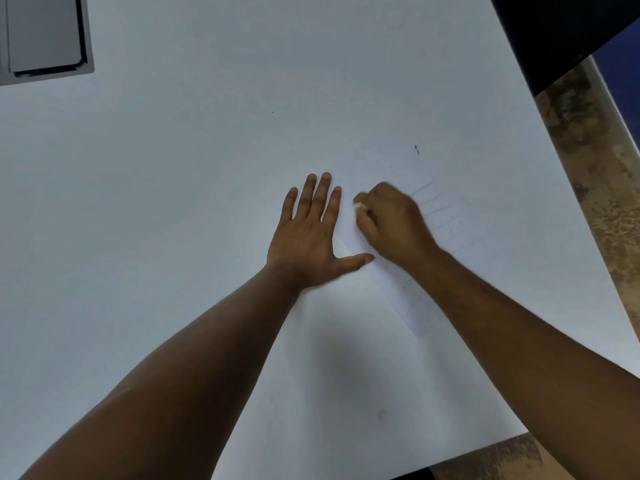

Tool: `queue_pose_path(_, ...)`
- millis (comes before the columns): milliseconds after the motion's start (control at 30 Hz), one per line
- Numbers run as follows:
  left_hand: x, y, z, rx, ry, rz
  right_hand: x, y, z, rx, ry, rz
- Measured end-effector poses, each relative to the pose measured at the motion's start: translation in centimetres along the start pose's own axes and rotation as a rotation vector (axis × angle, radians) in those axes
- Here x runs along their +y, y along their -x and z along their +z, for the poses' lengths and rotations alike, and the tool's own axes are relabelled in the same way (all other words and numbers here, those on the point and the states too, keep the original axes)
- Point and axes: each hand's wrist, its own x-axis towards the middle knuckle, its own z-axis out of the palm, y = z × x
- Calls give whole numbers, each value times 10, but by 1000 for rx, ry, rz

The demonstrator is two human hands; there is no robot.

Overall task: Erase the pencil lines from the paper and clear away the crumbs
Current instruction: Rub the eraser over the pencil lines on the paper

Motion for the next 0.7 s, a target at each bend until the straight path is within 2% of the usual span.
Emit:
queue_pose_path(100, -1, 0, 1, -9, -17, 16, -14, 24, 3, -112, -69, -91)
queue_pose_path(167, 0, 0, 0, -8, -9, 9, -6, 16, -1, -105, -20, -103)
queue_pose_path(333, 1, 0, -5, -42, 13, -15, 27, -20, -13, 44, 73, 112)
queue_pose_path(433, 1, 0, -5, -46, 12, -19, 33, -12, -22, 92, -68, 250)
queue_pose_path(567, 1, 1, -4, -32, 13, -12, 27, 18, -21, 146, -369, 521)
queue_pose_path(700, 0, 1, -2, -2, 23, 21, 11, 32, -14, 85, -453, 511)
